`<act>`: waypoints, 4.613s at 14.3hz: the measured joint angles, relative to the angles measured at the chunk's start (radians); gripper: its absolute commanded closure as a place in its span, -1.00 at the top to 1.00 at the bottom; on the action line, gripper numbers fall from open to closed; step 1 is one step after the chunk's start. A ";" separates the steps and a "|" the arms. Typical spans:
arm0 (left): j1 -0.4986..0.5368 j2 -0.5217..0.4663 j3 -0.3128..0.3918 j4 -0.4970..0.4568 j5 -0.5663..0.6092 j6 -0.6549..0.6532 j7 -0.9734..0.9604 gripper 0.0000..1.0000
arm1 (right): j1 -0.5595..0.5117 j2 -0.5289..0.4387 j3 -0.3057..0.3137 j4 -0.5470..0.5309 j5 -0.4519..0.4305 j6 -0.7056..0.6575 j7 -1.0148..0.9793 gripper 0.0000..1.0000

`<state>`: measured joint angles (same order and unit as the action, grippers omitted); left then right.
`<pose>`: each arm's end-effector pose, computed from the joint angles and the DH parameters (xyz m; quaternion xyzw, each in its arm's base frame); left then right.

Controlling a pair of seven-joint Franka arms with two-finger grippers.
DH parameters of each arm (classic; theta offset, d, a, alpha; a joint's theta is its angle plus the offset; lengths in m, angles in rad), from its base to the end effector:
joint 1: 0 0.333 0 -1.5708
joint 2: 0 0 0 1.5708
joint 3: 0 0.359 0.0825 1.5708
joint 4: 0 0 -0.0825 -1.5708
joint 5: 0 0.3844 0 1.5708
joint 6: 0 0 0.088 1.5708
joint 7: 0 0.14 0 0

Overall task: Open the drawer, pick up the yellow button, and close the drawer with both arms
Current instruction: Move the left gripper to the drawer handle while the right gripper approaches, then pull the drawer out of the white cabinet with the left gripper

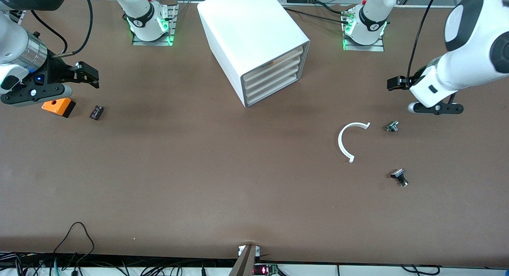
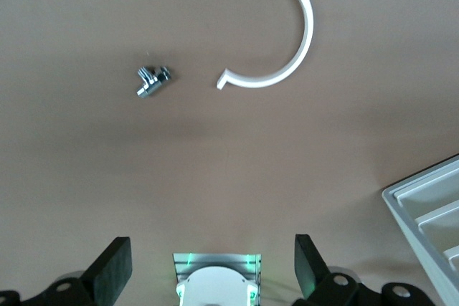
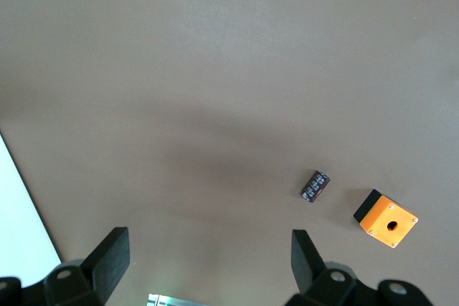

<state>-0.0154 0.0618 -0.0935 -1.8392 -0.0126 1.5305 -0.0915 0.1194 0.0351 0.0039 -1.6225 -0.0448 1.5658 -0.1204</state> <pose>0.5230 -0.0581 0.4774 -0.9828 0.0081 0.1840 0.0094 0.5565 0.0626 0.5904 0.9912 0.1223 -0.0458 0.0224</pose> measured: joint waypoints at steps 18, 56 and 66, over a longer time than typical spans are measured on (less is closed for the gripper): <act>-0.004 0.146 -0.107 -0.217 -0.712 -0.044 0.295 1.00 | 0.184 0.100 0.021 0.004 -0.093 0.129 0.086 1.00; 0.022 0.176 -0.315 -0.342 -0.930 0.292 0.368 -1.00 | 0.434 0.312 0.083 0.202 0.073 0.250 -0.753 1.00; 0.037 0.169 -0.201 -0.281 -0.843 0.354 0.398 -0.31 | 0.435 0.399 0.207 0.276 0.073 0.252 -0.752 1.00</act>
<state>0.0211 0.2313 -0.2942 -2.1201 -0.8560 1.8840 0.3062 0.5548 0.4338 0.2104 -1.3470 0.0285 1.8175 -0.8722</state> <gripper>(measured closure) 0.727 0.000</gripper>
